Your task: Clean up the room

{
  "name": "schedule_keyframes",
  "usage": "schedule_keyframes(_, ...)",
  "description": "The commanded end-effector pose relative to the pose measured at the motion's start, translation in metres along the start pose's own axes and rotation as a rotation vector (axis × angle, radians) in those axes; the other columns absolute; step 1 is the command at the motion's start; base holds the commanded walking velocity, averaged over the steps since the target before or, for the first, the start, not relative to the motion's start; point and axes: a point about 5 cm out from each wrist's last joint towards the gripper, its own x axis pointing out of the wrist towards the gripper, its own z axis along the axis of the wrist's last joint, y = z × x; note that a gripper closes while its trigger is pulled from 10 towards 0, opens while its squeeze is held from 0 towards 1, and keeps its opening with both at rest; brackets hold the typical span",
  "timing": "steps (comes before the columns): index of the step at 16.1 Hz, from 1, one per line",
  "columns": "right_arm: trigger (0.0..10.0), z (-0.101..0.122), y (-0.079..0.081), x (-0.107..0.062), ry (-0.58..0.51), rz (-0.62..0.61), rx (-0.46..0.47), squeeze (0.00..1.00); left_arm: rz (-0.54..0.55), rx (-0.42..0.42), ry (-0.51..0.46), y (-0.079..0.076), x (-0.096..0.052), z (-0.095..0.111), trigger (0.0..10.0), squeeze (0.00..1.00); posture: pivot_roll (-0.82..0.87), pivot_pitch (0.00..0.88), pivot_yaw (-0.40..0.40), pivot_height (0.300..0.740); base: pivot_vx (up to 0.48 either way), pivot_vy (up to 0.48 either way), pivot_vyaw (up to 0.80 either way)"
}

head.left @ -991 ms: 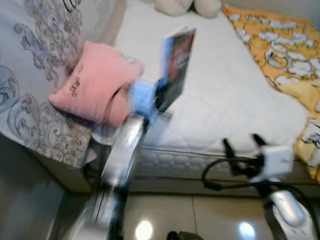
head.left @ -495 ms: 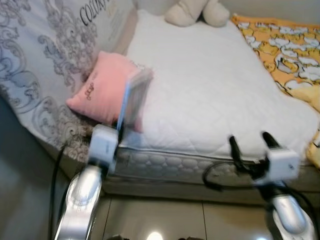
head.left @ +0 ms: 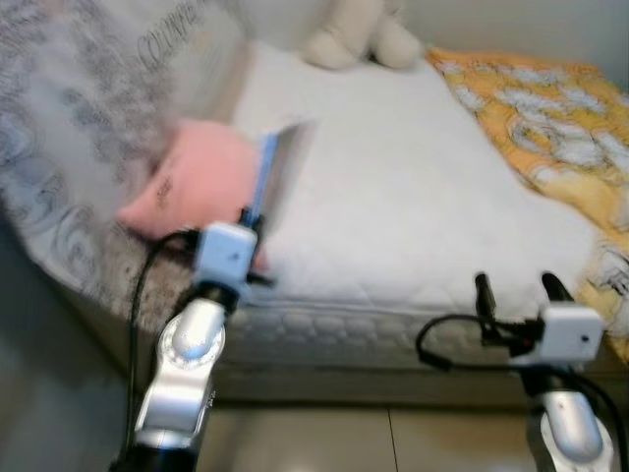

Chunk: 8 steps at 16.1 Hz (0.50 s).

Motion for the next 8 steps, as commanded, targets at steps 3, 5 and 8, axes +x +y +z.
schedule_keyframes(3,10.0,0.0,0.002,0.006,-0.018,-0.002,0.017,0.0,0.0,-0.017,-0.007,-0.002,0.007,0.005,10.0,0.0,-0.09,0.0,-0.02,0.74,0.48,0.0,0.0)
schedule_keyframes(5,10.0,-0.001,0.006,0.006,-0.017,0.013,0.021,0.0,-0.002,-0.026,0.001,-0.004,0.008,0.005,10.0,0.0,-0.1,0.0,-0.016,0.74,0.48,0.0,0.0)
schedule_keyframes(8,10.0,0.0,0.009,0.007,-0.018,0.029,0.026,0.0,-0.013,-0.031,0.001,-0.007,0.014,0.006,10.0,0.0,-0.11,0.0,-0.018,0.74,0.48,0.0,0.0)
